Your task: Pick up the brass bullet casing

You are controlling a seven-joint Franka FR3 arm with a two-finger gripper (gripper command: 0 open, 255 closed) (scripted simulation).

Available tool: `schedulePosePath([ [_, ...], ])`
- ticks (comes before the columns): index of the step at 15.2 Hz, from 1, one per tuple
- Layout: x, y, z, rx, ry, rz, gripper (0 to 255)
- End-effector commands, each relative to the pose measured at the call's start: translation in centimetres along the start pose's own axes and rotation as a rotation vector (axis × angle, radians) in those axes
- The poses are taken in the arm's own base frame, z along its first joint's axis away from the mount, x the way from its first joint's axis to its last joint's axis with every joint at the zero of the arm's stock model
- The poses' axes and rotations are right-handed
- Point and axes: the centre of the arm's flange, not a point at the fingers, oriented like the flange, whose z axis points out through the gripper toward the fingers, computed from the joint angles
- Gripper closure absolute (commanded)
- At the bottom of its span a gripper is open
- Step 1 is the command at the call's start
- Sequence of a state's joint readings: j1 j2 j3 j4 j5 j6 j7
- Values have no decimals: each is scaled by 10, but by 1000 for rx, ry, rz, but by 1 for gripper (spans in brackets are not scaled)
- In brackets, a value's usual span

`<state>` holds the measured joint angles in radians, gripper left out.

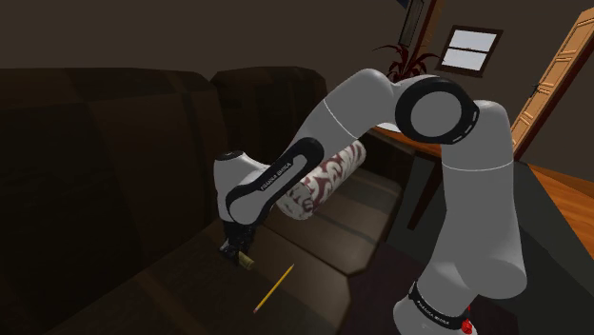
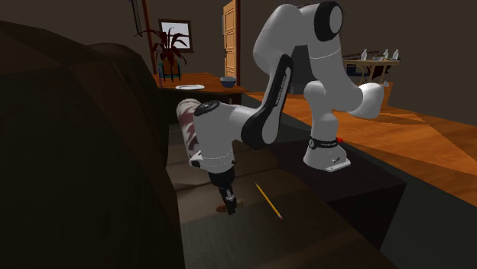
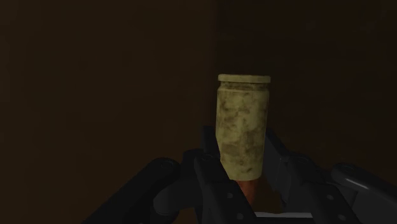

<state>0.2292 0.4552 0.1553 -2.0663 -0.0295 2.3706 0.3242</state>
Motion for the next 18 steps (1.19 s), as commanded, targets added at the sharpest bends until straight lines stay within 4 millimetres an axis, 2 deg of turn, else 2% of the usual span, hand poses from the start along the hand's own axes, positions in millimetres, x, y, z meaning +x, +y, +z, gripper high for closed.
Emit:
schedulePosePath([
  [1, -2, -2, 2, 0, -6, -4, 255],
  [4, 2, -2, 8, 0, -7, -3, 255],
  [18, -9, -2, -65, 0, -7, -3, 255],
])
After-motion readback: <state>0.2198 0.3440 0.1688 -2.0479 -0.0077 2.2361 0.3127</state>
